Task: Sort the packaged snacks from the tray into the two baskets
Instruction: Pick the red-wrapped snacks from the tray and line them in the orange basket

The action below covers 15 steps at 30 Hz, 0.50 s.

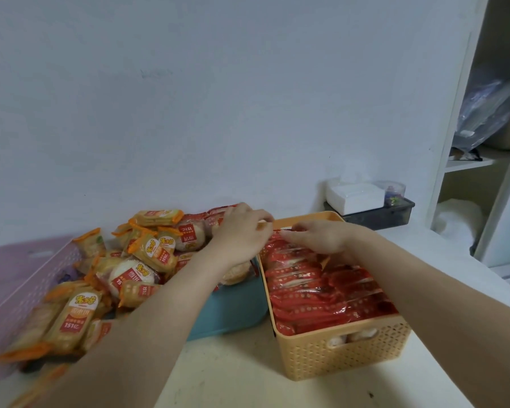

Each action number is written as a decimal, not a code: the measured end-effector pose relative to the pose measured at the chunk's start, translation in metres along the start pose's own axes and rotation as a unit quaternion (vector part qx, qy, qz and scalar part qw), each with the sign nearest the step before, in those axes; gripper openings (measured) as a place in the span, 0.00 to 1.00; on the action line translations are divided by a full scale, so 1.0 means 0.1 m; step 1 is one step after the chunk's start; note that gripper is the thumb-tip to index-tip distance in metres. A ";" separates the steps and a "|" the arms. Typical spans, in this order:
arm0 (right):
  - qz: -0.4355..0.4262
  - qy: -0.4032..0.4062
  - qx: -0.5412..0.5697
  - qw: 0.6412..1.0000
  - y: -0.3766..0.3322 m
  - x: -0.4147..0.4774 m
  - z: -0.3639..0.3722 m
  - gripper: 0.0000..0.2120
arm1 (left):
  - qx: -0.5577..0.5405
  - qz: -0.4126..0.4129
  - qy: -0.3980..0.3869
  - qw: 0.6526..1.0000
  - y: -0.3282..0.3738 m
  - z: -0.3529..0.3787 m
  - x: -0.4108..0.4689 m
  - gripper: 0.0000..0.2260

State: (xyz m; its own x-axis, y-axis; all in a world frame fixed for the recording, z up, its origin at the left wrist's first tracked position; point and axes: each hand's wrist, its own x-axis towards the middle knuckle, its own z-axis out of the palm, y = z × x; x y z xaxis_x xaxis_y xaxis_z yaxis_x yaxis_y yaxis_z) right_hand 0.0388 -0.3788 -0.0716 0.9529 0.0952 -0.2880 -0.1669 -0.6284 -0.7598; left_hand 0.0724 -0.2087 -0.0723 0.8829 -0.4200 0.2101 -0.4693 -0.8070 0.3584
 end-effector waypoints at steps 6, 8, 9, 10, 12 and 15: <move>-0.029 0.081 -0.226 0.970 -0.06 0.02 0.21 0.30 | -0.205 -0.137 -0.152 0.957 0.08 0.03 -0.22 0.12; -0.027 0.067 -0.216 0.974 -0.07 -0.01 0.20 0.29 | -0.235 -0.130 -0.141 0.953 0.09 0.02 -0.23 0.11; -0.030 0.060 -0.200 0.978 -0.08 -0.03 0.18 0.28 | -0.212 -0.110 -0.131 0.962 0.07 0.03 -0.22 0.13; -0.035 0.058 -0.185 0.980 -0.08 -0.05 0.15 0.27 | -0.169 -0.085 -0.119 0.975 0.07 0.04 -0.22 0.14; -0.052 0.083 -0.174 0.980 -0.11 -0.13 0.14 0.27 | -0.076 -0.045 -0.083 0.993 0.10 -0.01 -0.27 0.14; -0.083 0.146 -0.161 0.973 -0.17 -0.26 0.13 0.29 | 0.012 -0.012 -0.028 0.999 0.18 -0.15 -0.34 0.13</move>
State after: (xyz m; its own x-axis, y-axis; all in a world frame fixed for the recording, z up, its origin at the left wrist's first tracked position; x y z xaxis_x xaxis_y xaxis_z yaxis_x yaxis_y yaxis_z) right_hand 0.0134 -0.3609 -0.0586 0.9991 0.0223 0.0353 0.0380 -0.8366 -0.5464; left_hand 0.0335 -0.2024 -0.0592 0.8943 -0.4216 0.1503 -0.4471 -0.8268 0.3412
